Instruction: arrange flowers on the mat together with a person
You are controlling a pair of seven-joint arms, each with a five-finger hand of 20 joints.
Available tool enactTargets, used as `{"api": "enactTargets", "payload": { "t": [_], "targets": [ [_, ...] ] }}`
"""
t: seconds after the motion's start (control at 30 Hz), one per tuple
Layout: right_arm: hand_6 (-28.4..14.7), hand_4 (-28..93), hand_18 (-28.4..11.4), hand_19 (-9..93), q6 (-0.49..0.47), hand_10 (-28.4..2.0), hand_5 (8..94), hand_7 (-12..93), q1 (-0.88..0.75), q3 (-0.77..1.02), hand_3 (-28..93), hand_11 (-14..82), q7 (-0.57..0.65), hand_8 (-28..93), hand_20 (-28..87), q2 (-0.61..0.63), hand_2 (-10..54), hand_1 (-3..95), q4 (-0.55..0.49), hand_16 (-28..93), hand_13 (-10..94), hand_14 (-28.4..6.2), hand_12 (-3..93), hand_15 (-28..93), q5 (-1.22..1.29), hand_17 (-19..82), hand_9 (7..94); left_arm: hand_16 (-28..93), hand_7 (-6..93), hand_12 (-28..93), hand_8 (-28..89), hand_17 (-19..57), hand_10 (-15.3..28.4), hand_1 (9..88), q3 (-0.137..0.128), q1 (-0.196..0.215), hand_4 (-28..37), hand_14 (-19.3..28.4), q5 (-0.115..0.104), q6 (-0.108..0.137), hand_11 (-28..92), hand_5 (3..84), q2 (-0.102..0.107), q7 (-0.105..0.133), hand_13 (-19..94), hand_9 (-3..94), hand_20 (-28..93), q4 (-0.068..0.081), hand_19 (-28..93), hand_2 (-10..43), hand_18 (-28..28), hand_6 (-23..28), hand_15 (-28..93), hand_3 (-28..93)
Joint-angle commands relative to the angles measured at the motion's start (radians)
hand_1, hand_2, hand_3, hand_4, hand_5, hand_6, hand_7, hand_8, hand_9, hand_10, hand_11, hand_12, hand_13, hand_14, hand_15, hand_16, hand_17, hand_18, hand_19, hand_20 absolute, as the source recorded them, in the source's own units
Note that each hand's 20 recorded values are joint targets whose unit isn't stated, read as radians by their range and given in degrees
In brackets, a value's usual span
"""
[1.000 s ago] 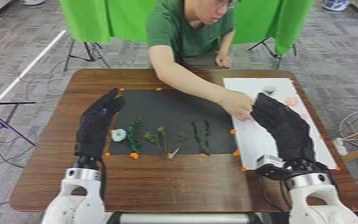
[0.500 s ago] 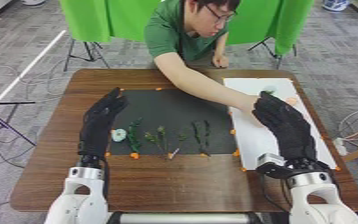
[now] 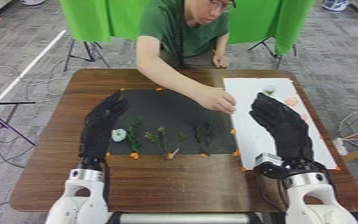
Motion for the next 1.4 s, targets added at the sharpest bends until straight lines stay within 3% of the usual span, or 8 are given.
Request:
{"api": "enactTargets", "payload": {
  "t": [0.03, 0.33, 0.77, 1.13, 1.23, 1.4],
  "targets": [
    [-2.2, -17, -14.1, 5, 0.015, -16.2, 47.8, 13, -0.026, -0.006, 75, 5.0, -0.001, -9, 28, -0.014, 1.3, 13.2, -0.006, 17, 32, -13.4, 12.8, 9, 0.005, 17, 44.2, 4, 11.5, 14, -6, 4.1, 11.8, 26.4, -0.014, 0.019, -17.3, 15.5, -0.02, 0.01, 14, 42.8, -0.009, -0.008, 33, 43.0, 16, -0.001, 1, -9.3, 9.3, 2.2, 9, 68],
    [-2.4, -17, -14.0, 5, 0.028, -16.4, 49.0, 13, -0.021, -0.012, 76, 5.4, -0.006, -9, 28, -0.01, 2.0, 13.0, -0.004, 17, 33, -13.8, 12.8, 10, 0.009, 17, 45.9, 4, 11.5, 14, -6, 4.4, 12.0, 26.1, -0.021, 0.02, -17.5, 15.6, -0.021, 0.003, 14, 43.0, -0.012, -0.008, 33, 43.0, 16, 0.0, 1, -9.0, 9.1, 2.2, 9, 68],
    [-2.4, -17, -13.6, 5, 0.041, -16.4, 50.5, 14, -0.021, -0.016, 76, 5.8, -0.021, -9, 28, -0.006, 2.6, 13.0, -0.001, 17, 35, -13.7, 13.0, 11, 0.004, 18, 48.4, 4, 11.5, 14, -6, 4.3, 11.9, 25.9, -0.029, 0.036, -17.5, 15.6, -0.05, 0.001, 14, 43.1, -0.015, -0.013, 33, 43.0, 16, -0.002, 1, -8.7, 9.0, 2.2, 9, 68],
    [-2.6, -17, -12.4, 3, 0.028, -16.6, 52.3, 14, 0.0, -0.006, 76, 6.4, -0.03, -10, 29, 0.015, 2.5, 13.3, 0.006, 15, 36, -12.2, 13.3, 11, -0.019, 19, 50.8, 4, 11.5, 14, -6, 4.3, 12.0, 25.9, -0.037, 0.046, -17.6, 15.6, -0.05, 0.004, 14, 43.1, -0.019, -0.008, 33, 43.0, 16, -0.005, 1, -8.7, 9.0, 2.2, 9, 68],
    [-2.6, -17, -12.4, 3, 0.031, -16.6, 52.4, 14, 0.045, 0.023, 76, 6.5, -0.048, -10, 29, 0.058, 2.3, 13.4, 0.019, 15, 36, -12.1, 13.6, 12, -0.064, 19, 51.0, 4, 11.3, 14, -6, 4.3, 12.0, 25.8, -0.046, 0.052, -17.6, 15.7, -0.052, 0.008, 14, 43.1, -0.023, -0.005, 33, 43.0, 16, -0.006, 1, -8.7, 9.0, 2.2, 9, 68],
    [-2.3, -17, -12.7, 6, 0.141, -16.6, 51.9, 15, 0.194, 0.083, 76, 6.5, -0.075, -10, 31, 0.207, -2.1, 17.3, 0.072, 15, 37, -12.2, 14.5, 12, -0.279, 20, 51.1, 4, 11.4, 14, -6, 4.3, 12.1, 25.7, -0.056, 0.064, -17.6, 15.7, -0.057, 0.018, 13, 43.1, -0.019, -0.001, 33, 43.0, 16, -0.011, 1, -8.8, 9.0, 2.2, 9, 68]
  ]
}}
